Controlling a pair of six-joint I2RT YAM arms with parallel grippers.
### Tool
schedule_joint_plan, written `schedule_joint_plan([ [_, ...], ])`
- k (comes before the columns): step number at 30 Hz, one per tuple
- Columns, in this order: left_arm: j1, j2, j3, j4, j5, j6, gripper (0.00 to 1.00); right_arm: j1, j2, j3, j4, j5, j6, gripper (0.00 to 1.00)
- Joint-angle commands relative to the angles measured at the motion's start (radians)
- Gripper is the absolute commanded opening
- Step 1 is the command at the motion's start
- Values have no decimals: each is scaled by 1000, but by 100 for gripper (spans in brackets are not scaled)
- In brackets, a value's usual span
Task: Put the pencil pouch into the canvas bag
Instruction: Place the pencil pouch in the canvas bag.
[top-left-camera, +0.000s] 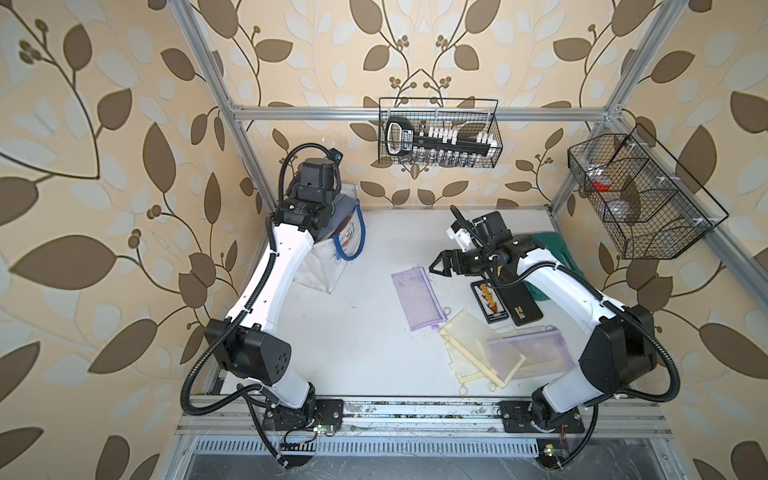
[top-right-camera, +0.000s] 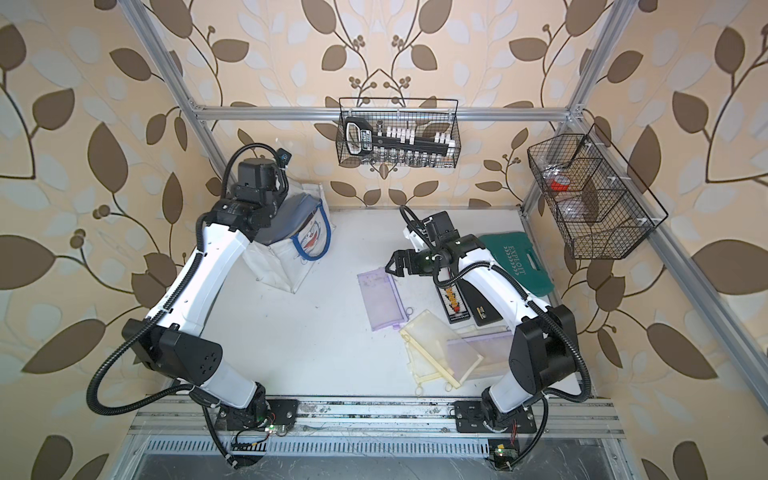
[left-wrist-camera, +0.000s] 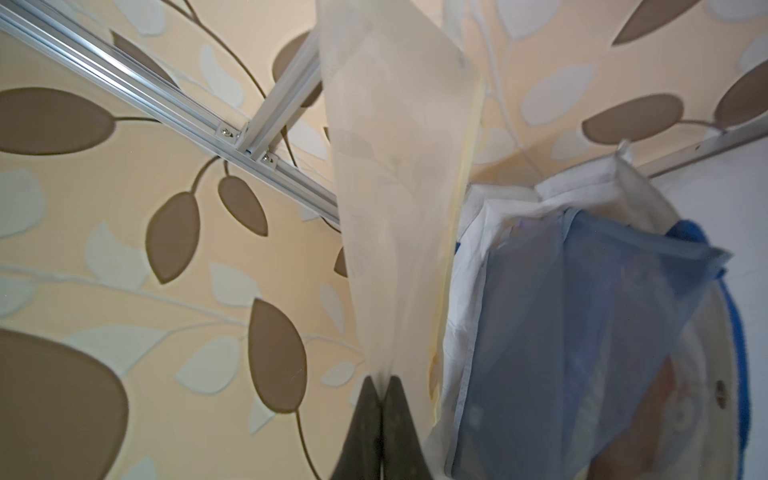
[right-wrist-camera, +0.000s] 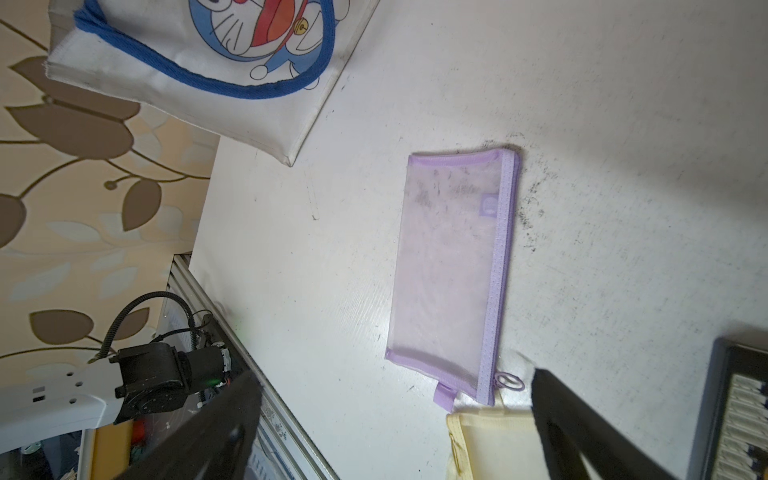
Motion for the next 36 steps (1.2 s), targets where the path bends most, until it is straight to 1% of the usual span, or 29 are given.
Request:
schedule_joint_plan([
  [1, 11, 53, -56, 168, -101, 167, 0, 3, 6, 54, -16, -20, 8, 99],
  [2, 11, 63, -66, 166, -88, 153, 0, 3, 9, 57, -17, -22, 8, 99],
  [4, 10, 77, -67, 109, -57, 79, 0, 1, 13, 66, -14, -23, 11, 99],
  [9, -1, 101, -78, -30, -34, -68, 0, -8, 11, 72, -1, -31, 22, 99],
  [11, -2, 86, -80, -98, 27, -167, 0, -11, 13, 72, 5, -39, 25, 99],
  [15, -3, 40, -76, -177, 164, -319, 0, -10, 25, 75, 12, -47, 29, 99],
  [16, -3, 24, -73, -191, 206, -355, 5, -11, 28, 77, 12, -48, 29, 99],
  [18, -2, -1, -59, -223, 288, -401, 20, -11, 28, 78, 12, -48, 30, 99],
  [19, -1, -9, -47, -243, 319, -431, 33, -10, 26, 76, 12, -47, 29, 99],
  [20, 0, -17, -34, -259, 347, -451, 42, -11, 23, 74, 11, -43, 29, 99],
  [21, 1, -22, -21, -274, 366, -463, 46, -10, 21, 73, 12, -42, 29, 99],
  [23, 7, -27, 10, -299, 400, -493, 50, -11, 16, 67, 11, -41, 31, 99],
  [25, 28, -30, 40, -307, 432, -523, 51, -10, 9, 60, 14, -42, 33, 99],
  [28, 110, -12, 73, -310, 519, -589, 51, -10, -1, 52, 14, -40, 34, 99],
  [30, 154, 23, 100, -320, 551, -612, 51, -11, -5, 48, 12, -38, 34, 99],
  [36, 200, 163, 145, -309, 626, -654, 48, -11, -14, 36, 15, -38, 34, 99],
])
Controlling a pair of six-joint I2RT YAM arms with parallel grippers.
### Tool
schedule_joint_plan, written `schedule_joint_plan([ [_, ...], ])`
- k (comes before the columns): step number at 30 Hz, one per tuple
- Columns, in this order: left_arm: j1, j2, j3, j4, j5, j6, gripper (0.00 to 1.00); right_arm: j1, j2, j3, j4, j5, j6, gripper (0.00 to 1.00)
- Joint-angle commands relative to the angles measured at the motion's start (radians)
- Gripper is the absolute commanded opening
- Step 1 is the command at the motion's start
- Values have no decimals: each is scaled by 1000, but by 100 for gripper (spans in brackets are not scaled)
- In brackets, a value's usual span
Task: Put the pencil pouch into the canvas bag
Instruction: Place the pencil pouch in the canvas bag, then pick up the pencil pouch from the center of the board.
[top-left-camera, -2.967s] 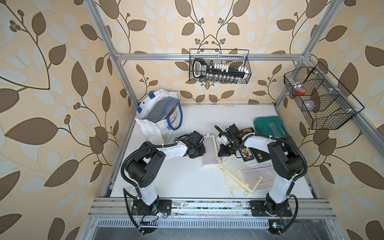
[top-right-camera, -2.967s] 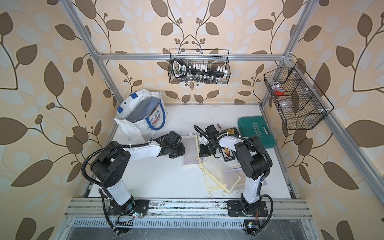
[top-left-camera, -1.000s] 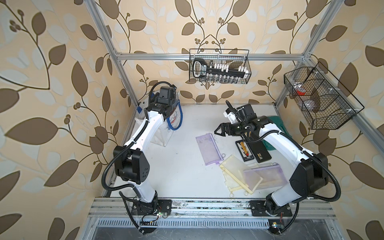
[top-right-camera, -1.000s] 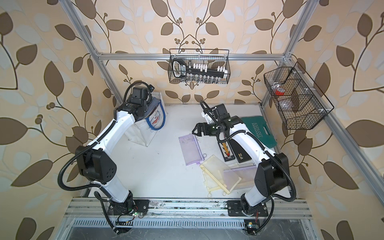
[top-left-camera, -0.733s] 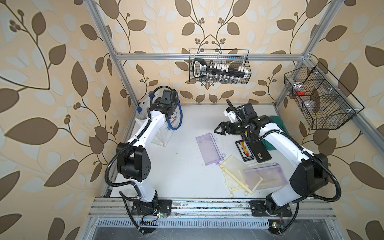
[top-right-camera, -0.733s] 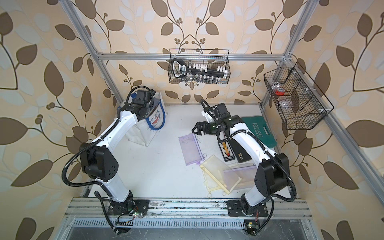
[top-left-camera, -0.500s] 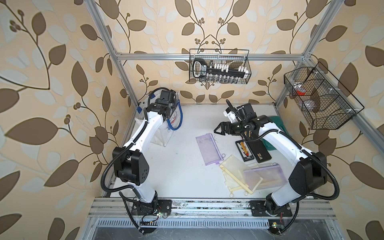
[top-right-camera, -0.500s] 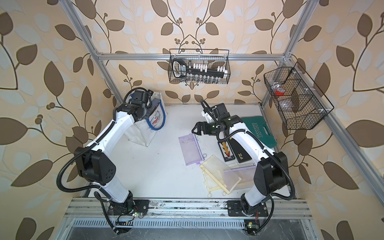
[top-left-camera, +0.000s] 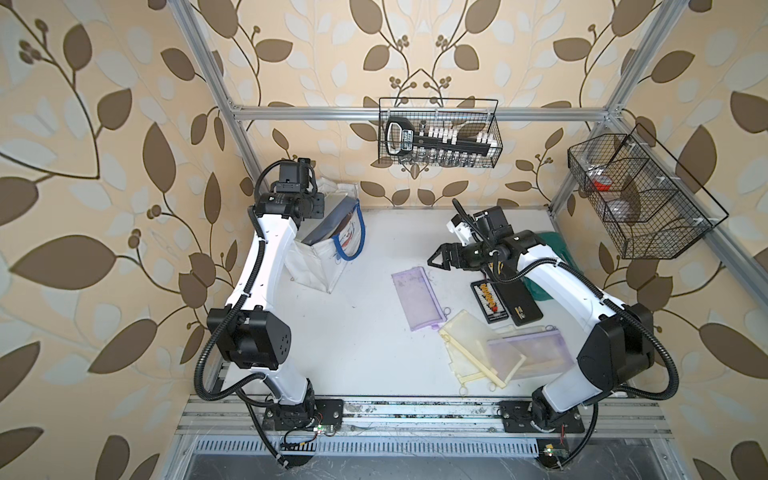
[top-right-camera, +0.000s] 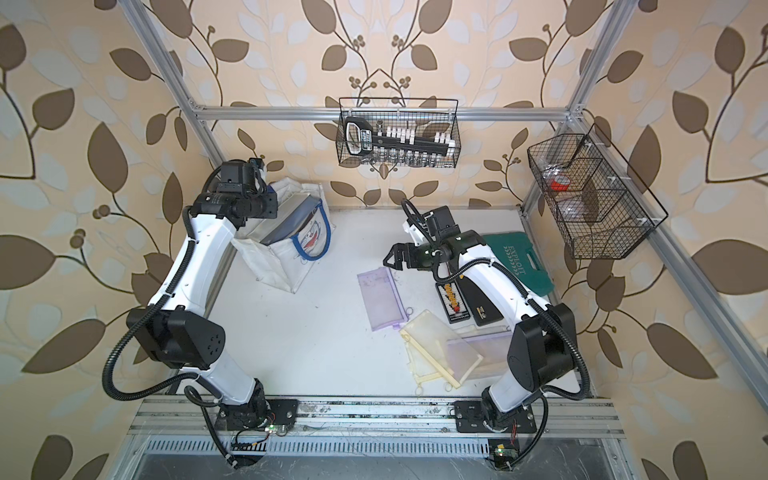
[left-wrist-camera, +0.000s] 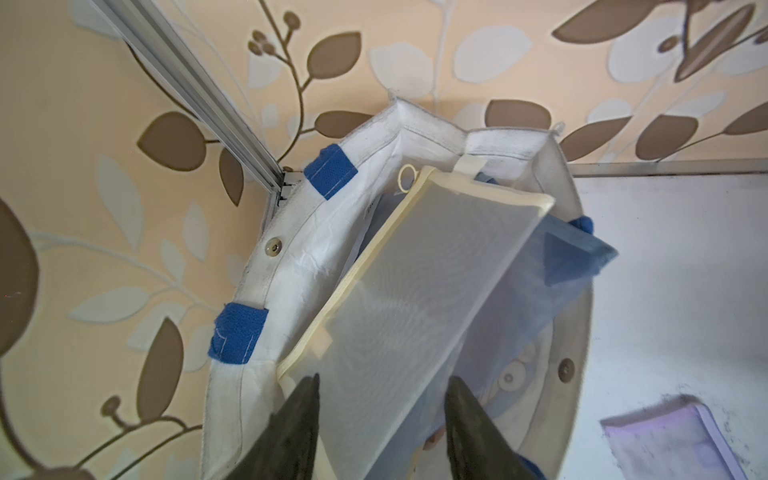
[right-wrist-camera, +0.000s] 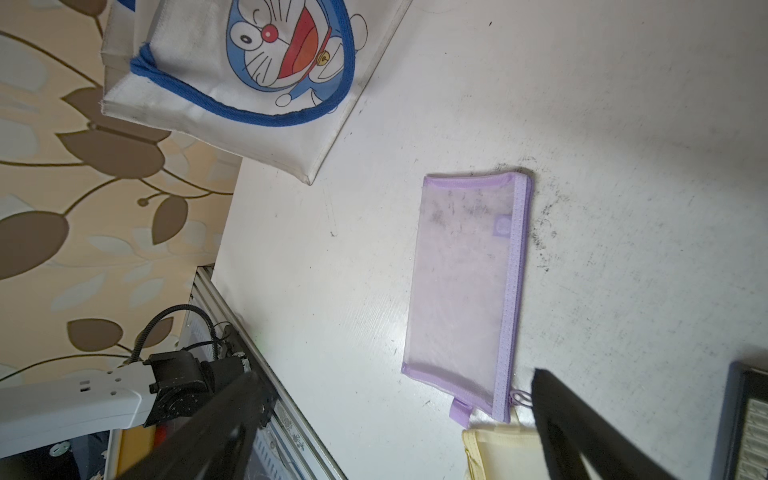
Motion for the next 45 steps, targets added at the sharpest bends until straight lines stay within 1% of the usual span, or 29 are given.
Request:
schedule_joint_plan([
  [1, 3, 85, 17, -6, 104, -69, 47, -4, -33, -10, 6, -9, 3, 99],
  [3, 5, 127, 9, 9, 119, -87, 47, -3, -37, -14, 7, -5, 3, 99],
  [7, 4, 183, -28, 50, 107, -125, 45, -4, -37, -21, 9, -2, 1, 99],
  [11, 5, 231, -39, 70, 44, -123, 43, -5, -35, -27, 14, -4, 1, 99],
  [14, 8, 252, -8, 32, -1, -111, 43, -7, -27, -29, 12, -4, -3, 99],
  [18, 10, 183, -3, 26, -18, -95, 44, -8, -25, -44, 16, -5, -6, 99],
  [23, 9, 46, 14, -27, -26, -93, 55, -8, -15, -57, 32, -13, 3, 99],
  [27, -9, -76, -8, -61, 12, -104, 63, -9, 1, -75, 49, -13, 4, 99],
  [30, -79, -169, -54, -100, 28, -137, 70, -11, 29, -95, 67, -30, 11, 99],
  [32, -168, -231, -123, -114, 22, -181, 74, -13, 51, -107, 88, -32, 16, 99],
  [33, -207, -253, -160, -114, 25, -208, 74, -15, 63, -110, 96, -33, 16, 99],
  [35, -301, -342, -277, -82, 58, -309, 74, -22, 94, -117, 110, -40, 18, 99],
  [38, -416, -414, -449, -9, 115, -466, 74, -36, 135, -125, 130, -54, 18, 99],
  [40, -494, -427, -546, 37, 128, -556, 73, -43, 159, -134, 147, -62, 15, 98],
  [41, -521, -426, -599, 71, 160, -614, 73, -46, 177, -139, 155, -66, 12, 98],
  [43, -562, -419, -706, 174, 219, -704, 73, -49, 214, -140, 158, -72, 5, 96],
  [45, -584, -399, -797, 263, 243, -777, 73, -49, 245, -147, 168, -72, 3, 95],
])
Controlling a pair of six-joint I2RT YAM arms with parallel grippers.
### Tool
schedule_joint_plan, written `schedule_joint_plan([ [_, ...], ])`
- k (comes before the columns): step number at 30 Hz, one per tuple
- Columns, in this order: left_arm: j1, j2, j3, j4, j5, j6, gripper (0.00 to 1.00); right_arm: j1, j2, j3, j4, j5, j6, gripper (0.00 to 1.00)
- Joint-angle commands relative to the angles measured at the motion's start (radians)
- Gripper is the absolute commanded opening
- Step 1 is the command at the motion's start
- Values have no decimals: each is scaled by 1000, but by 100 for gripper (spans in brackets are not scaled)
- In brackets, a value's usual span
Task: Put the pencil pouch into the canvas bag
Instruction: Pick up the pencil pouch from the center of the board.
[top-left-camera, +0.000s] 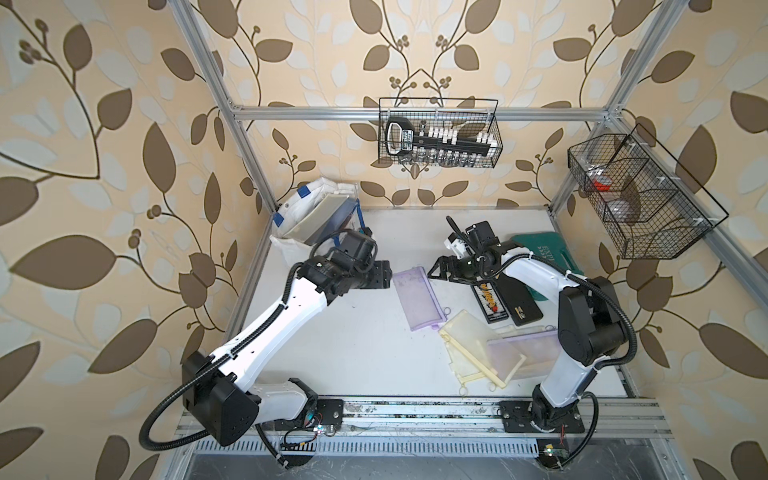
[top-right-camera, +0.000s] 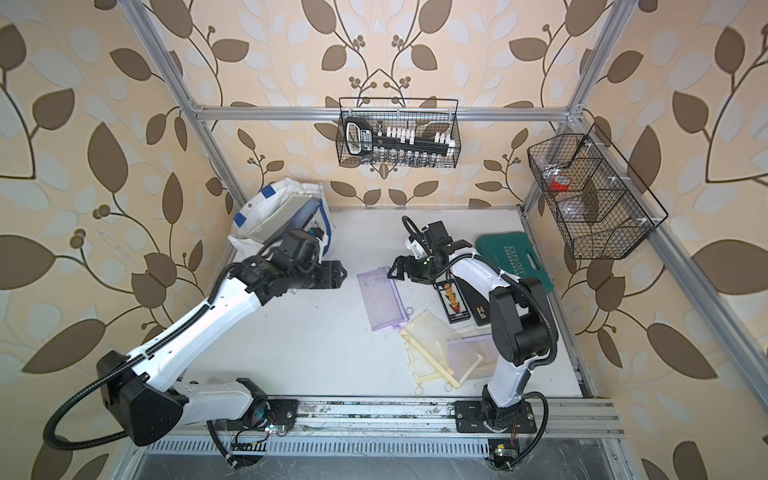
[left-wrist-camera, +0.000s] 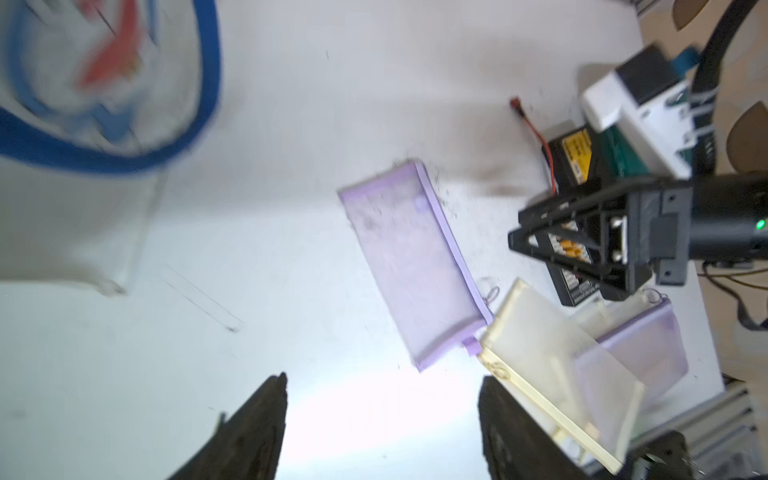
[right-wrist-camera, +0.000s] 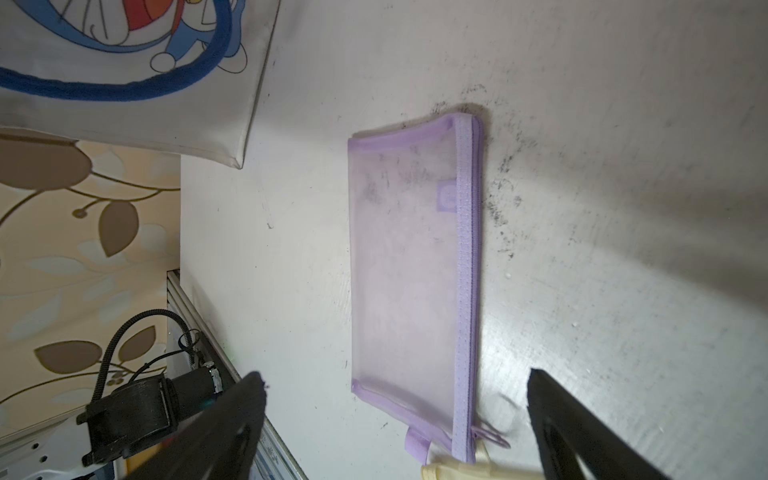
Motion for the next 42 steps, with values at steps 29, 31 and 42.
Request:
schedule_joint_plan([
  [29, -12, 545, -334, 827, 153, -589, 59, 44, 154, -235, 225, -125, 51, 34],
  [31, -13, 554, -334, 857, 157, -594, 56, 48, 155, -231, 228, -131, 53, 31],
  [42, -10, 501, -330, 860, 161, -527, 24, 51, 139, -220, 213, -130, 40, 17],
])
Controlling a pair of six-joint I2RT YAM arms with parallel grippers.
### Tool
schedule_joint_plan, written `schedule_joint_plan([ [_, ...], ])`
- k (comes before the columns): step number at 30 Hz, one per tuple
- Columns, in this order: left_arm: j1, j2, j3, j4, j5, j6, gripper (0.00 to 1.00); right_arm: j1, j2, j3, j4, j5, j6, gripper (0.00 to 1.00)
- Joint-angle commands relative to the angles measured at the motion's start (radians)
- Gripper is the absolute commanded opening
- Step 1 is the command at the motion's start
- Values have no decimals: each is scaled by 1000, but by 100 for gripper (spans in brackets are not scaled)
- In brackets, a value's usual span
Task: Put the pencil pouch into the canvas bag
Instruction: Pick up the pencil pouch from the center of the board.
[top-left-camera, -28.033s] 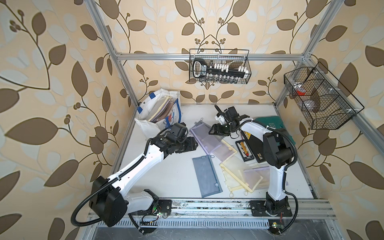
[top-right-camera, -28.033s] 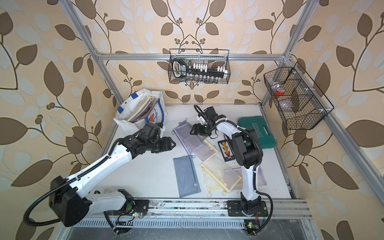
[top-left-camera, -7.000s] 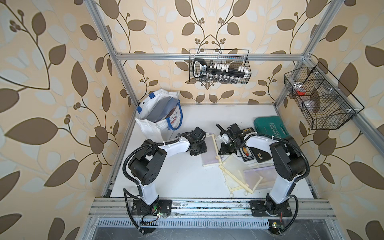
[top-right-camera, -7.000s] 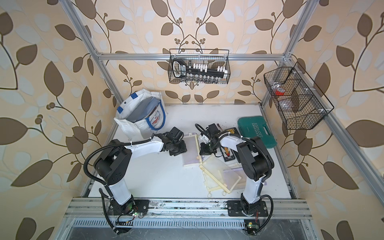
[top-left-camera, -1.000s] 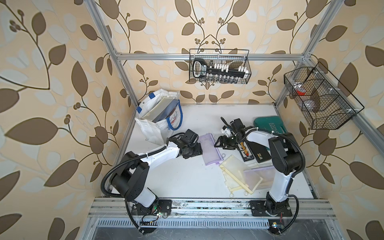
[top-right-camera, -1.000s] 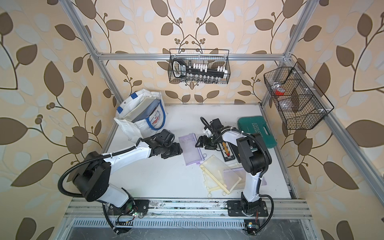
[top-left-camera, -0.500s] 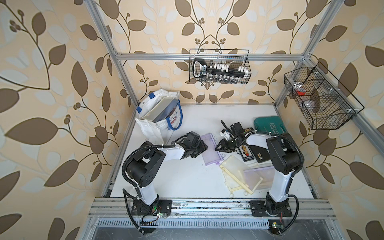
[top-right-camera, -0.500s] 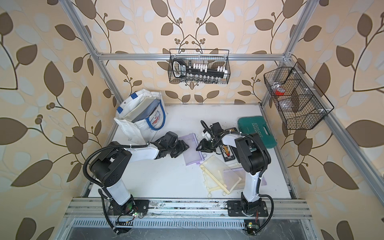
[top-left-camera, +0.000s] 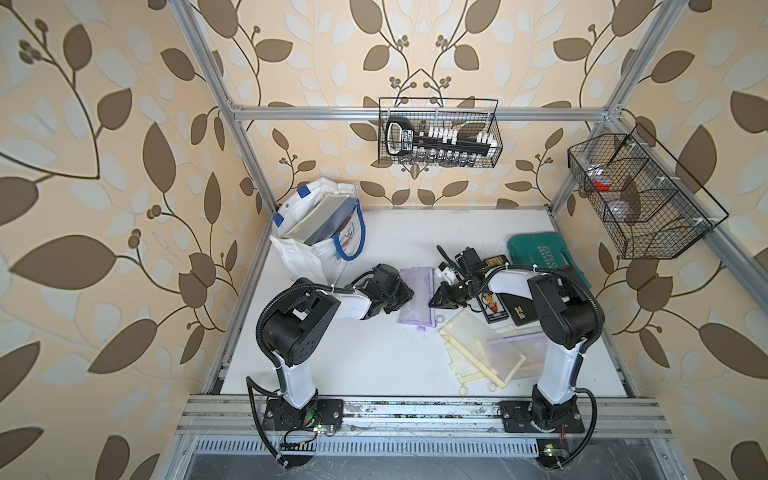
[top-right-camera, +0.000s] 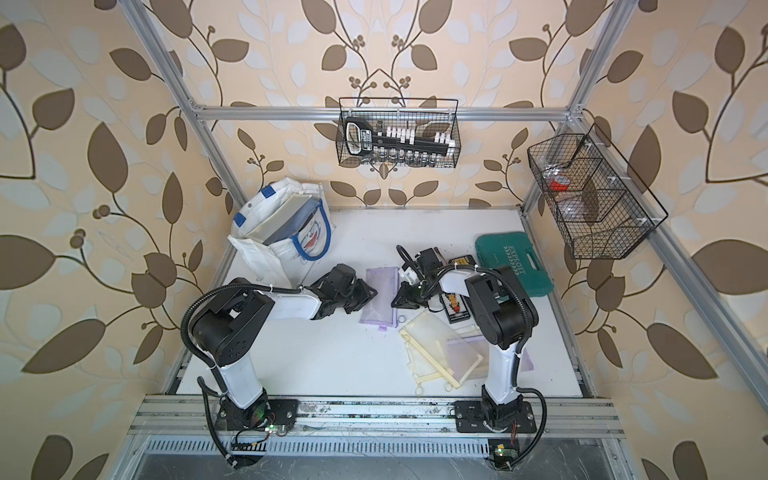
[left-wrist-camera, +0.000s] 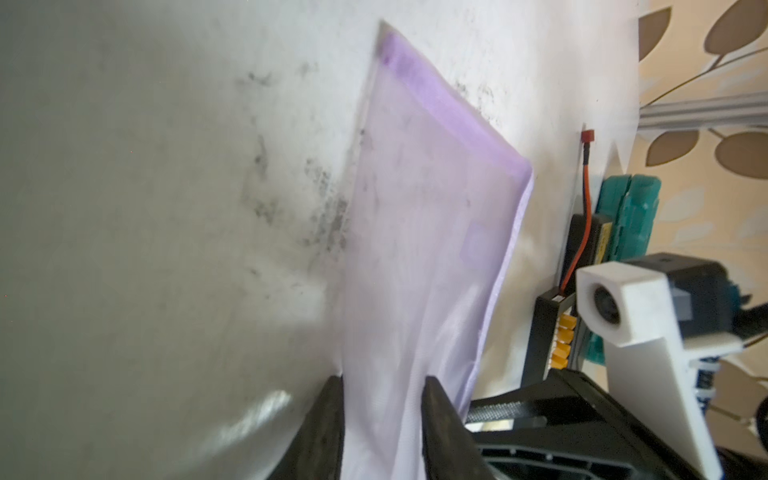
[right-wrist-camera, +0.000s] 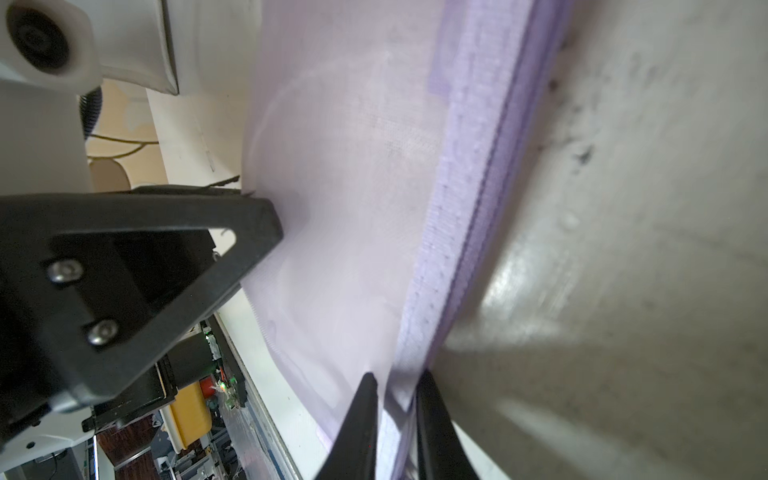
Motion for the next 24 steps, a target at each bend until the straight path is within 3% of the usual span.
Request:
schedule_joint_plan([
  [1, 4, -18, -15, -109, -4, 44, 20, 6, 7, -8, -21, 6, -18, 17],
  [5, 3, -60, 10, -173, -12, 103, 1, 6, -19, -10, -41, 22, -31, 17],
  [11, 4, -181, 94, -368, -56, 259, 0, 5, -105, -2, -98, 44, -50, 24],
  [13, 4, -228, 150, -464, -70, 329, 0, 5, -153, 4, -121, 57, -52, 33],
  [20, 5, -415, 408, -828, -206, 644, 0, 20, -264, 154, -280, 138, -95, 80],
  [24, 35, -456, 591, -972, -267, 841, 0, 32, -299, 248, -335, 179, -103, 92],
])
